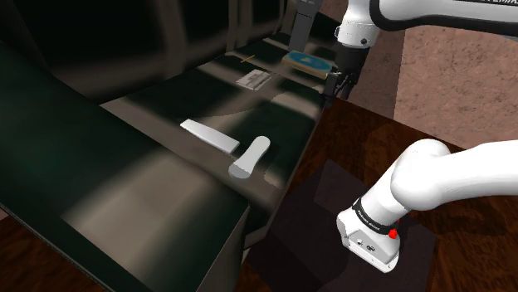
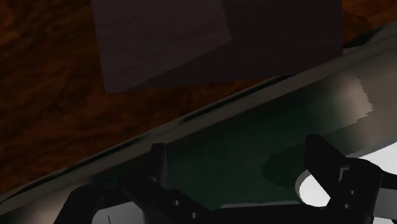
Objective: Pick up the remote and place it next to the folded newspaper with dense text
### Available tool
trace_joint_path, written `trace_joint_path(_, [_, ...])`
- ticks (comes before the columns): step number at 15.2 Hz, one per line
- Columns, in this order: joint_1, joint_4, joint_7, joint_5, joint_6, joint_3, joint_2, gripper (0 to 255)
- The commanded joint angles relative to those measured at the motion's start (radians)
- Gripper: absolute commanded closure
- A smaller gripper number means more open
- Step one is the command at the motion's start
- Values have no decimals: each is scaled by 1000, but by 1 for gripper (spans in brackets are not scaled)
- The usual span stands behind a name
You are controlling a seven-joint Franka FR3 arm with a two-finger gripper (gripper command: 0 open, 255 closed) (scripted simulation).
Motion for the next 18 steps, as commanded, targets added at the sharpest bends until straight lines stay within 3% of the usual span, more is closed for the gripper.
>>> trace_joint_path(1, [0,0,0,0,0,0,0,0])
trace_joint_path(9, [-28,-148,486,209,203,212,-12,0])
trace_joint_path(14, [-56,-171,784,317,374,363,77,0])
trace_joint_path(18, [-103,-148,1025,362,524,488,196,0])
